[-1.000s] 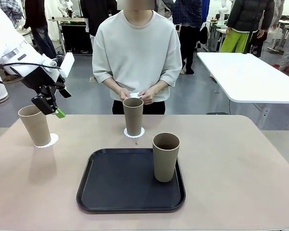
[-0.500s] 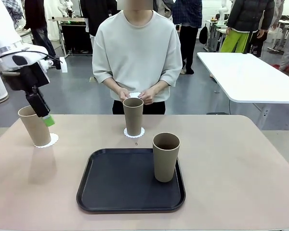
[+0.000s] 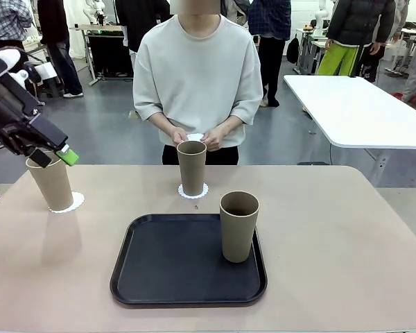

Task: Place coasters on the table and set cups on them.
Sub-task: Take one Reusable plastic cup from the Flat Tray and place it on a coaster set by the human.

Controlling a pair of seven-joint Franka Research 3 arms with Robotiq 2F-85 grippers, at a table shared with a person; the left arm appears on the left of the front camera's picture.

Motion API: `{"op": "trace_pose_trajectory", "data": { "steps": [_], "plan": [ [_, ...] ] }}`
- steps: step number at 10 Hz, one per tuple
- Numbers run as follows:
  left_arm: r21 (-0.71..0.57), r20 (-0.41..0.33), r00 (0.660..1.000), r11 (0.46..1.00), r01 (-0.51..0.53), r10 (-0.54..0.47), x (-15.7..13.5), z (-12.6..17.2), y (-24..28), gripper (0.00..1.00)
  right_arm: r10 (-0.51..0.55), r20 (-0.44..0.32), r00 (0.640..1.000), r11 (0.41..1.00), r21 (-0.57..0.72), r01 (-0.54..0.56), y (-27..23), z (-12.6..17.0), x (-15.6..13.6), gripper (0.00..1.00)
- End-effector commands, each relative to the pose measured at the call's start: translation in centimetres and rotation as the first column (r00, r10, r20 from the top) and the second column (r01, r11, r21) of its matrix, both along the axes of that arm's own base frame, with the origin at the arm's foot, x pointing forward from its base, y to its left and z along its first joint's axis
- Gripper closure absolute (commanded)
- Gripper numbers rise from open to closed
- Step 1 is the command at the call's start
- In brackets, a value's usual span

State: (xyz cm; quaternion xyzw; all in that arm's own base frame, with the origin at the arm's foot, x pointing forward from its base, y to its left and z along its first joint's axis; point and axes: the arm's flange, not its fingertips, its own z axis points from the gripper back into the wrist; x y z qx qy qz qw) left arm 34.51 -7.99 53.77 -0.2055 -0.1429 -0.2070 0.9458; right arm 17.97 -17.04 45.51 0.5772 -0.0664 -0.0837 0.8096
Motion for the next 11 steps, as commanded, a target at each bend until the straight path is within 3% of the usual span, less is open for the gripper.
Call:
{"op": "trace_pose_trajectory", "data": {
  "steps": [1, 2, 3, 4, 5, 7, 8, 11],
  "plan": [
    [0.039, -0.057, 0.994, 0.995, 0.097, -0.095, 0.5, 1.2, -1.6, 0.0, 0.003, 0.011, 1.0, 1.0, 0.009, -0.003, 0.0, 0.0, -0.1, 0.0],
    [0.0, 0.0, 1.0, 1.0, 0.0, 0.0, 0.0, 0.0, 0.0, 0.0, 0.003, 0.011, 1.0, 1.0, 0.009, -0.003, 0.0, 0.0, -0.1, 0.0],
    [-0.297, -0.148, 0.987, 0.955, 0.011, -0.057, 1.4, 0.1, 2.7, 0.0, 0.003, 0.011, 1.0, 1.0, 0.009, -0.003, 0.0, 0.0, -0.1, 0.0],
    [-0.5, -0.216, 0.972, 0.866, -0.025, -0.097, 2.8, 0.8, 5.9, 0.0, 0.003, 0.011, 1.0, 1.0, 0.009, -0.003, 0.0, 0.0, -0.1, 0.0],
    [-0.597, -0.261, 0.961, 0.798, -0.081, -0.098, 3.4, 0.7, 9.2, 0.0, 0.003, 0.011, 1.0, 1.0, 0.009, -0.003, 0.0, 0.0, -0.1, 0.0],
    [-0.716, -0.254, 0.963, 0.686, -0.126, -0.089, 4.0, 0.5, 15.2, 0.0, 0.003, 0.011, 1.0, 1.0, 0.009, -0.003, 0.0, 0.0, -0.1, 0.0],
    [-0.737, -0.256, 0.965, 0.658, -0.154, -0.061, 3.4, -0.4, 17.9, 0.0, 0.003, 0.011, 1.0, 1.0, 0.009, -0.003, 0.0, 0.0, -0.1, 0.0],
    [-0.712, -0.296, 0.955, 0.664, -0.227, 0.009, 3.7, -4.4, 23.1, 0.0, 0.003, 0.011, 1.0, 1.0, 0.009, -0.003, 0.0, 0.0, -0.1, 0.0]
  ]
}}
